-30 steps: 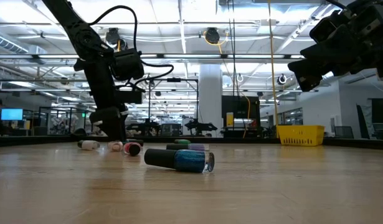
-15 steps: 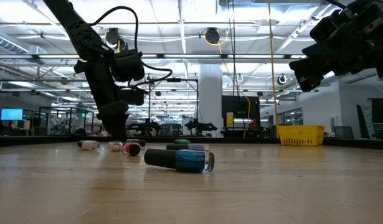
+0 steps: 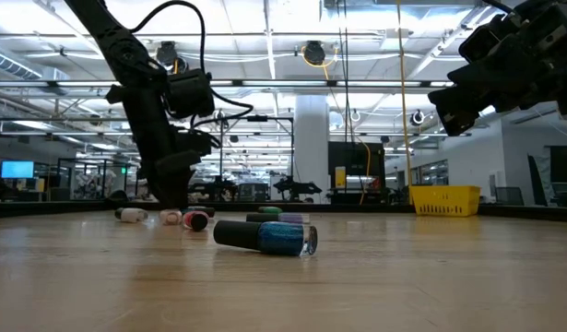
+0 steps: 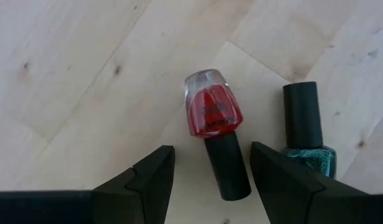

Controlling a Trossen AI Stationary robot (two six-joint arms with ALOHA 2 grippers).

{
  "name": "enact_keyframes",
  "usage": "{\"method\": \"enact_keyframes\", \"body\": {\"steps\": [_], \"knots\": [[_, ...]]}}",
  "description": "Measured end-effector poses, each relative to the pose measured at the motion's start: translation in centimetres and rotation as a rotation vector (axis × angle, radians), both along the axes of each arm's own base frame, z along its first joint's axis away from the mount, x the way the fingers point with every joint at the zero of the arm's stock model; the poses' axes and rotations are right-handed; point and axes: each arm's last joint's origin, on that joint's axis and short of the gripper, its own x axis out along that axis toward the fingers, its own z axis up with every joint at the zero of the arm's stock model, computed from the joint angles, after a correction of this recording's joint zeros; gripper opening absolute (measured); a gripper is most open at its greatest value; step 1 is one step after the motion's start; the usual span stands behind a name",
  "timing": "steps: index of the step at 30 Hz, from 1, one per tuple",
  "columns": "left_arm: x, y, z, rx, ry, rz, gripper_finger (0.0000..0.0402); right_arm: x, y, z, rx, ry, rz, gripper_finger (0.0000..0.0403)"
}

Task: Pick & Place Nail Polish
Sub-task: Put the red nail polish bottle into the yellow bin

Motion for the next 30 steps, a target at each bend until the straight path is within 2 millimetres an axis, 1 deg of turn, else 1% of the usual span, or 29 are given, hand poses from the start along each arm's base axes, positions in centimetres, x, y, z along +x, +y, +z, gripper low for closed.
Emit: {"method": "enact_keyframes", "body": {"steps": [3,9,12,17,22,24,30], "knots": [[0.07,-0.24,-0.01,-0.005,-0.003,0.031,0.0209,0.00,0.00,0.00,0.000,0.000,0.000,0.0169],[0.24,-0.66,-0.02,0.006,0.001,0.003,0.0203,0.00,0.00,0.00,0.003,0.001,0.000,0.0169],[0.28,-0.75,-0.01,0.006,0.001,-0.008,0.0176,0.00,0.00,0.00,0.003,0.001,0.000,0.0169],[0.35,-0.82,0.00,-0.004,-0.008,-0.005,0.0104,0.00,0.00,0.00,0.003,0.001,0.000,0.0169],[0.36,-0.82,-0.01,-0.025,-0.023,0.081,0.0047,0.00,0.00,0.00,0.004,0.001,0.000,0.0169],[0.36,-0.82,-0.01,-0.024,-0.022,0.075,0.0039,0.00,0.00,0.00,0.004,0.001,-0.001,0.0169],[0.63,-0.98,0.05,0.017,-0.028,-0.009,0.0039,0.00,0.00,0.00,0.004,0.001,0.000,0.0169]]}}
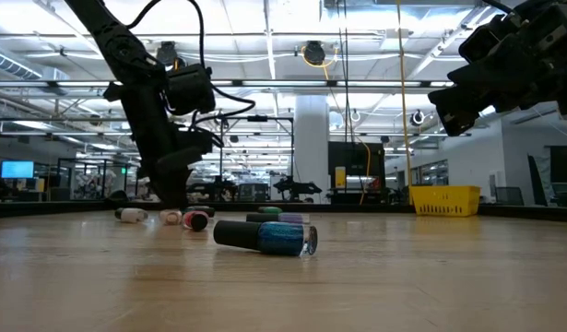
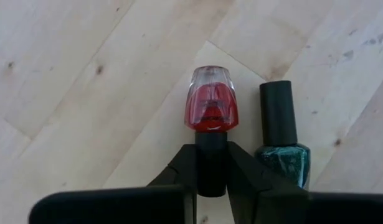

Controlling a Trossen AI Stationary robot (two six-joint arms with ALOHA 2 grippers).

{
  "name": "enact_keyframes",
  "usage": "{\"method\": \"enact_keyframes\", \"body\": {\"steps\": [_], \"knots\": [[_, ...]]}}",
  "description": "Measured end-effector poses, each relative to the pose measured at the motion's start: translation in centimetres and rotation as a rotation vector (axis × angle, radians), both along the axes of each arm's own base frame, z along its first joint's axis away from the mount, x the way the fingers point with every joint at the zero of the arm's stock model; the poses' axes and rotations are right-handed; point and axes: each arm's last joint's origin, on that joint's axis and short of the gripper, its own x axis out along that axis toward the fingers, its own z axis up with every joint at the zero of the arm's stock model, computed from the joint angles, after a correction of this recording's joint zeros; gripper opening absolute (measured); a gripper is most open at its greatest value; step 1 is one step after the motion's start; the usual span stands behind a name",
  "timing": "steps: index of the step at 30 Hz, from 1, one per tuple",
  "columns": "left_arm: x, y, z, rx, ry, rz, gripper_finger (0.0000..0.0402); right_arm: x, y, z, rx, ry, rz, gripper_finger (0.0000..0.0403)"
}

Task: Pick & Place Nail Polish
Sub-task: Put the red nail polish bottle into the yellow bin

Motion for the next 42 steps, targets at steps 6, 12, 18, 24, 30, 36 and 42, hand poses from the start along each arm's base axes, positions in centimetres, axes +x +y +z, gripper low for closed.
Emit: {"method": "enact_keyframes", "body": {"steps": [6,12,18,24,30,36,42], "knots": [[0.3,-0.8,1.5,0.100,-0.072,-0.013,0.0039,0.0,0.0,0.0,0.000,0.000,0.000,0.0169],[1.1,-2.0,4.9,0.214,-0.282,-0.063,0.0039,0.0,0.0,0.0,0.000,0.000,-0.001,0.0169],[1.6,-3.0,7.5,0.300,-0.446,-0.148,0.0039,0.0,0.0,0.0,0.000,0.000,-0.002,0.0169],[2.9,-3.7,9.0,0.314,-0.638,-0.304,0.0039,0.0,0.0,0.0,0.000,0.000,-0.001,0.0169],[4.3,-4.1,9.7,0.305,-0.826,-0.402,0.0039,0.0,0.0,0.0,0.000,0.004,-0.002,0.0169],[5.7,-4.7,9.7,0.270,-0.995,-0.506,0.0039,0.0,0.0,-0.1,-0.002,0.007,-0.004,0.0169],[6.7,-5.7,9.7,0.020,-1.217,-0.764,0.0039,0.0,0.0,-0.1,-0.002,0.007,-0.003,0.0169]]}}
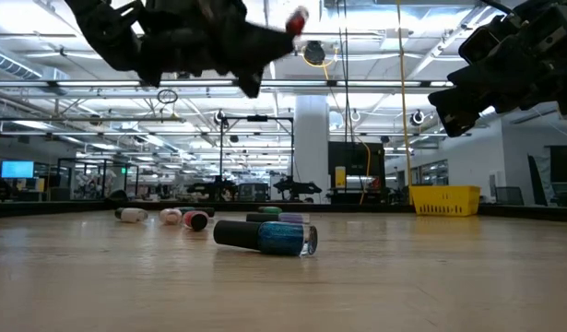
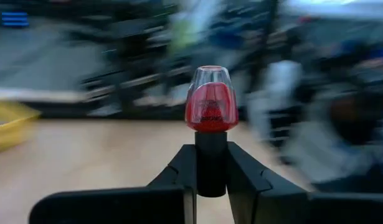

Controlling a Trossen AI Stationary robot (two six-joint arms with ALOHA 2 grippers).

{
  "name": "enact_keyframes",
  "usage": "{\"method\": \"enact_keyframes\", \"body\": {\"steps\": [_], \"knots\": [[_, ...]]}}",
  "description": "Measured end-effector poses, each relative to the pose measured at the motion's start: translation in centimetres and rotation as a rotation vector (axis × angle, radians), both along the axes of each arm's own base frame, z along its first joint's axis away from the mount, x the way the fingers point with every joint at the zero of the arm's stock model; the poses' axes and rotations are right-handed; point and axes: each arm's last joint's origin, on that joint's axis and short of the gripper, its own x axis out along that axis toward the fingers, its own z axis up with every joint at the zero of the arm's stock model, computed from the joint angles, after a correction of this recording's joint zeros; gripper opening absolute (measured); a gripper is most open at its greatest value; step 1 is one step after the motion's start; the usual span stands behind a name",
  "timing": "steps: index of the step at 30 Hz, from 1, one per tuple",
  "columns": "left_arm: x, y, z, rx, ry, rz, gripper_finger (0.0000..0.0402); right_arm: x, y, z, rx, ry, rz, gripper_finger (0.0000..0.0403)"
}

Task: Pick & Place Nail Polish
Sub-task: Put the red nail polish bottle into the yellow bin

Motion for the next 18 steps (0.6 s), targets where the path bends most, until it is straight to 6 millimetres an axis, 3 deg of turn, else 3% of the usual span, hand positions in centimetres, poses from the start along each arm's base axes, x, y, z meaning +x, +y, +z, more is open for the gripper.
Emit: {"method": "enact_keyframes", "body": {"steps": [6,12,15,18], "knots": [[0.1,-1.3,1.0,-0.126,-0.094,-0.240,0.0039,0.0,0.0,0.0,0.000,0.001,0.000,0.0169],[-0.5,-4.7,2.4,-0.216,-0.146,-0.455,0.0039,0.0,0.0,0.0,0.002,0.002,0.000,0.0169],[-0.3,-6.4,2.8,-0.193,-0.179,-0.470,0.0039,0.0,0.0,0.0,0.000,0.001,0.000,0.0169],[0.1,-7.7,2.8,-0.087,-0.244,-0.355,0.0039,0.0,0.0,0.0,0.000,0.002,0.000,0.0169]]}}
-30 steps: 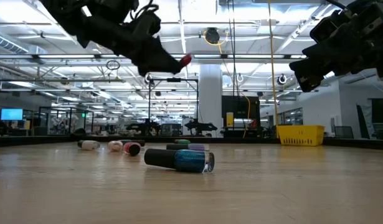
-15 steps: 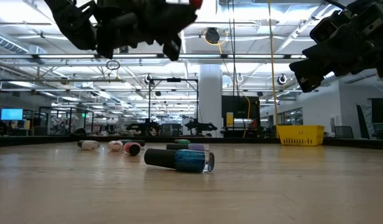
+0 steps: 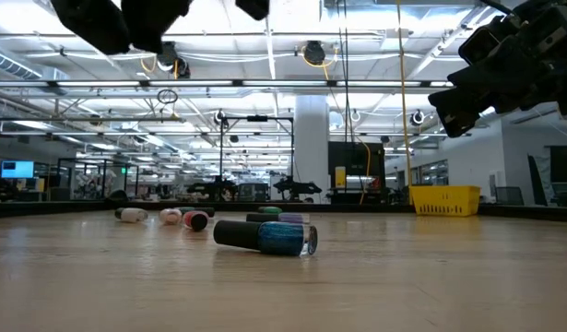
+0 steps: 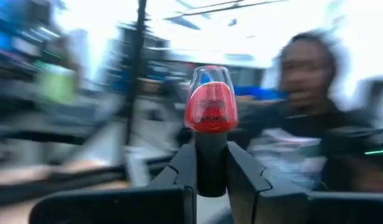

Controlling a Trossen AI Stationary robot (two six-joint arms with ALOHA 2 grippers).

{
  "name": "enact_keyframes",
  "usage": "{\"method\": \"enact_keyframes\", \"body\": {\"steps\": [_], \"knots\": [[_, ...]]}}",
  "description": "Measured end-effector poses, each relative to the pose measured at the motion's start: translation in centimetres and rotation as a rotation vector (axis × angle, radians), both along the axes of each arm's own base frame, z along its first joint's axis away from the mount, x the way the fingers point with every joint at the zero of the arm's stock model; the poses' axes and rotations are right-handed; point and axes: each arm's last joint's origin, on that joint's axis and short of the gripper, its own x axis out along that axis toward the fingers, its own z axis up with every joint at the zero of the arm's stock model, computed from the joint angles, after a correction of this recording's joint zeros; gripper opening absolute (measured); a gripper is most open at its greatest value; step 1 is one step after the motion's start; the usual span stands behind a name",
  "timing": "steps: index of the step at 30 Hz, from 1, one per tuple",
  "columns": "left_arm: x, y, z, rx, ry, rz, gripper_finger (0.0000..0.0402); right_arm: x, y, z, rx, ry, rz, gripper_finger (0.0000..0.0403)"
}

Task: Pick & Place Nail Polish
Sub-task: Put the red nail polish bottle into the yellow bin

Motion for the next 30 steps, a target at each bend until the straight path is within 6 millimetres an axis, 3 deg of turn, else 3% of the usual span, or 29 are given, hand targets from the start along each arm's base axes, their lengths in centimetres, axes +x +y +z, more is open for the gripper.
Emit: {"method": "enact_keyframes", "body": {"steps": [4,11,14,19,24,30], "knots": [[0.9,-0.6,-0.3,0.171,0.039,0.367,0.0039,0.0,0.0,0.0,0.002,0.001,0.000,0.0169],[2.0,0.2,-0.7,0.533,0.397,1.047,0.0039,0.0,0.0,0.0,0.002,0.000,-0.001,0.0169],[1.8,0.2,-0.4,0.713,0.486,1.228,0.0039,0.0,0.0,0.0,0.002,0.000,-0.001,0.0169],[1.2,-0.3,0.3,1.105,0.518,1.393,0.0039,0.0,0.0,0.0,0.002,-0.001,-0.001,0.0169],[0.8,-0.7,0.5,1.589,0.521,1.361,0.0042,0.0,0.0,0.0,0.002,-0.001,-0.001,0.0169],[0.7,-1.0,0.9,1.786,0.560,1.422,0.0044,0.0,0.0,0.0,0.002,0.000,-0.001,0.0169]]}}
